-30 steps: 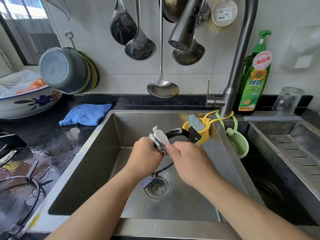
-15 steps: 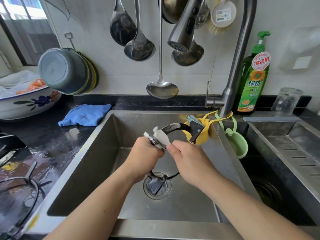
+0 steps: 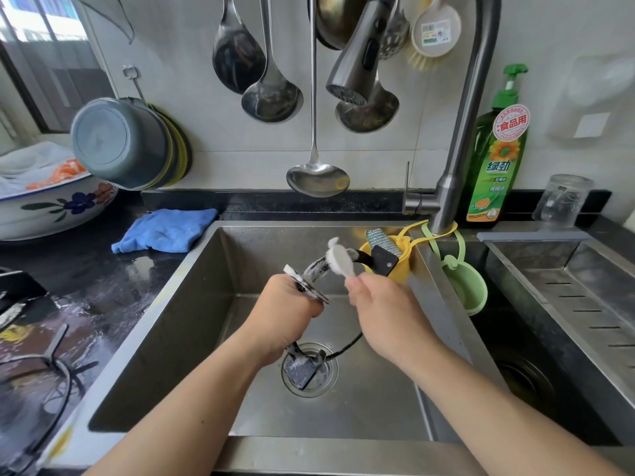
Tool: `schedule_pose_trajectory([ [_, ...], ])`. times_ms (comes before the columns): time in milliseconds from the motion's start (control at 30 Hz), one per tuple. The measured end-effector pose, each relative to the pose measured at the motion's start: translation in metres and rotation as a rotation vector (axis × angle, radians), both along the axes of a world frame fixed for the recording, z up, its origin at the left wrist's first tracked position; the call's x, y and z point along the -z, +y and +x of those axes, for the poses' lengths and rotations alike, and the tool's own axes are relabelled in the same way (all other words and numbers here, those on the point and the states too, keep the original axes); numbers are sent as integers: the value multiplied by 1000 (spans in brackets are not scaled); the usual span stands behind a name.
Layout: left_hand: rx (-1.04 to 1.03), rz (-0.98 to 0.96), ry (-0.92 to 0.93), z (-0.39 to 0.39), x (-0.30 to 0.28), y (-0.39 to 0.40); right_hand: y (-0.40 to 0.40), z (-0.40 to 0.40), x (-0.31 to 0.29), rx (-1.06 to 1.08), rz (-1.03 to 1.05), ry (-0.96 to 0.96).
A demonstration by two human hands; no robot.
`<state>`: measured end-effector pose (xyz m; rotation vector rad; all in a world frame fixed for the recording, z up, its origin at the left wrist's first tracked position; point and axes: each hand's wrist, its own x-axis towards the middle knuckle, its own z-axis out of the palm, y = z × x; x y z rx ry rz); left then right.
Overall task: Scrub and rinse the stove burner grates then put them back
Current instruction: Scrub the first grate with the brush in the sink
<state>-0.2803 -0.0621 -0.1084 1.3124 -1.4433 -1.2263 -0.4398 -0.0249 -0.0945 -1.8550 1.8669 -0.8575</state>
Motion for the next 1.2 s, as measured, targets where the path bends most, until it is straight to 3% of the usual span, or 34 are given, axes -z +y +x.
schedule_pose_trajectory([
  [133,10,-53,-37,0,1,0,6,11,-1,-129,-16,15],
  [433,-17,-107,-136,2,0,0,-11,-12,3,215,55,-79],
  [633,2,-128,-176,5,2,-1,-9,-21,-5,258,-25,-358],
  [767,36,-76,-128,9,-1,1,-12,-32,-7,352,-36,-324],
  [900,53,-22,-54,12,-3,0,-16,-33,-2,296,26,-375],
  [1200,358,131,-17,33,-2,-3,-19,-32,10,235,84,-410],
])
